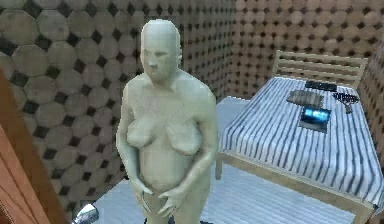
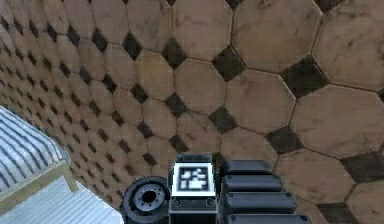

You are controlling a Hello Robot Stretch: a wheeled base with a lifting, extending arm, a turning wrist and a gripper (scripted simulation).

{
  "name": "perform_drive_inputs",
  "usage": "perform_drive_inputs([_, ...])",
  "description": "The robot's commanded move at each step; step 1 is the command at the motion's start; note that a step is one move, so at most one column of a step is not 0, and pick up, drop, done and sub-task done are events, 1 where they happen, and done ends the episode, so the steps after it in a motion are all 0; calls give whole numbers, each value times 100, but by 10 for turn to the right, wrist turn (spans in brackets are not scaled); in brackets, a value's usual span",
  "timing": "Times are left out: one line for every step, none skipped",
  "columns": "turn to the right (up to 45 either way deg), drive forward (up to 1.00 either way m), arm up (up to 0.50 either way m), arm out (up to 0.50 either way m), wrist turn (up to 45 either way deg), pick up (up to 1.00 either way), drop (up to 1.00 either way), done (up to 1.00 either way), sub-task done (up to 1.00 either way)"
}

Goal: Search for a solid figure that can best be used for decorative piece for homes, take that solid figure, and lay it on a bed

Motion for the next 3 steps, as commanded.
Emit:
perform_drive_inputs([0, 40, 0, 0, 0, 0, 0, 0, 0])
perform_drive_inputs([0, 100, 0, 0, 0, 0, 0, 0, 0])
perform_drive_inputs([60, 0, 0, 0, 0, 0, 0, 0, 0])
